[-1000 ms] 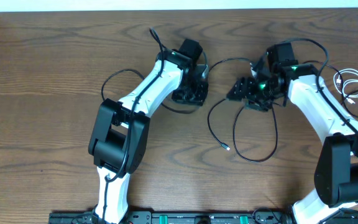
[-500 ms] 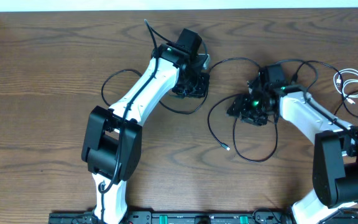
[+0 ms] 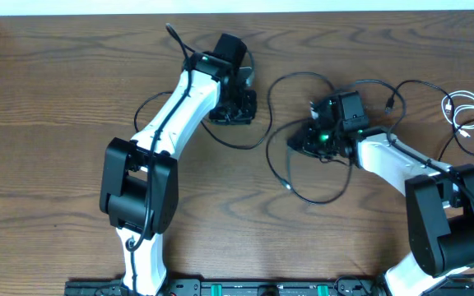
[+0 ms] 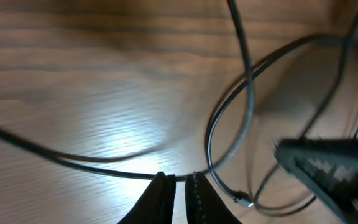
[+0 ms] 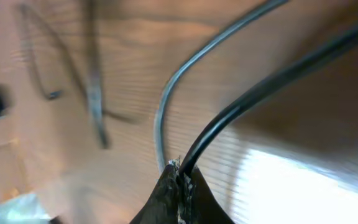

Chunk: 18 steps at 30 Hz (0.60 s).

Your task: Untangle cables

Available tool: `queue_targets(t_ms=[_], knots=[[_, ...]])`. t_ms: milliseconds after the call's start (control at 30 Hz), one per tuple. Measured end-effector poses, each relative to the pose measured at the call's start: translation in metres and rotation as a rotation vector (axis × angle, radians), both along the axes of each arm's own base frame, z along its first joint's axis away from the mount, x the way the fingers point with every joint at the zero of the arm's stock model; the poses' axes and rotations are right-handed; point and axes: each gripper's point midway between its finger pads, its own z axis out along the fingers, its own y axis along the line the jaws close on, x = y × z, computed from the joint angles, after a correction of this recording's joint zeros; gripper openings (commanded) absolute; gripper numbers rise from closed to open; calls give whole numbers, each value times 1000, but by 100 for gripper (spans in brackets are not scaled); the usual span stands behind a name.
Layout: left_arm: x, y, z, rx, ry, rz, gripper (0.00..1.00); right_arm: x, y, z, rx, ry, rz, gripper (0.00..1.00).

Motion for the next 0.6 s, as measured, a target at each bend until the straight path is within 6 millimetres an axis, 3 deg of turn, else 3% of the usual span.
queue_targets(t_ms=[100, 267, 433, 600], knots=[[3, 8, -2, 31, -1, 39, 14, 3, 13, 10, 51, -44, 37, 9], [-2, 15, -13, 60, 22, 67, 14, 1, 17, 9, 44, -44, 40, 24], [-6, 17, -28, 79, 61, 92, 13, 4, 17, 6, 11, -58, 26, 48], [-10, 16, -46, 84, 111, 94, 9, 4, 27, 8, 6, -84, 42, 58]])
